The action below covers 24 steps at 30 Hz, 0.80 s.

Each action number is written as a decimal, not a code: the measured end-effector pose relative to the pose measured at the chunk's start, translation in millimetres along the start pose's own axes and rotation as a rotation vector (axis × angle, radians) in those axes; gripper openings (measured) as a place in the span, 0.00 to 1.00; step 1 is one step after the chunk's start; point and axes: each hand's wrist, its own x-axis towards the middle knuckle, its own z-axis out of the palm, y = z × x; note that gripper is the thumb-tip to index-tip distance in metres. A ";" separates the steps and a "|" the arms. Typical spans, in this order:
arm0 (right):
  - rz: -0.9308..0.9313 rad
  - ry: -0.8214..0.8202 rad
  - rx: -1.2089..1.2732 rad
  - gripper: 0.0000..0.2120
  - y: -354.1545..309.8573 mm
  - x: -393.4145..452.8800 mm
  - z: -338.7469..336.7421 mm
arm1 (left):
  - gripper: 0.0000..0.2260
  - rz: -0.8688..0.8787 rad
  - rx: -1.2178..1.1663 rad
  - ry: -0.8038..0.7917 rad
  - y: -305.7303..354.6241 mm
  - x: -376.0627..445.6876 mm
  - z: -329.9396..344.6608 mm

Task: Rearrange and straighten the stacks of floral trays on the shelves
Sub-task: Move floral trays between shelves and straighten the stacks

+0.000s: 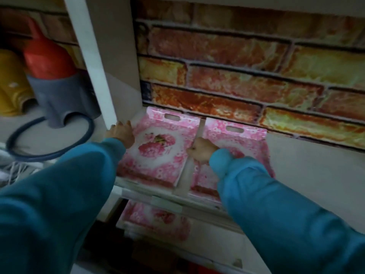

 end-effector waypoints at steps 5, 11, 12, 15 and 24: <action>0.100 0.040 -0.058 0.10 -15.7 15.5 16.3 | 0.19 -0.035 -0.076 -0.042 -25.2 -8.3 8.0; 0.171 0.009 -0.072 0.08 -18.2 24.4 16.6 | 0.16 -0.072 -0.264 -0.035 -24.3 -5.0 15.5; 0.168 0.005 -0.062 0.10 -18.0 24.4 17.0 | 0.16 -0.100 -0.306 -0.042 -23.9 -4.4 15.8; 0.122 0.031 0.028 0.16 -15.3 25.2 20.9 | 0.17 -0.152 -0.415 -0.019 -27.5 -1.0 14.1; 0.042 0.141 0.193 0.10 14.2 4.8 -18.9 | 0.17 -0.062 -0.433 0.092 -7.5 1.8 -21.9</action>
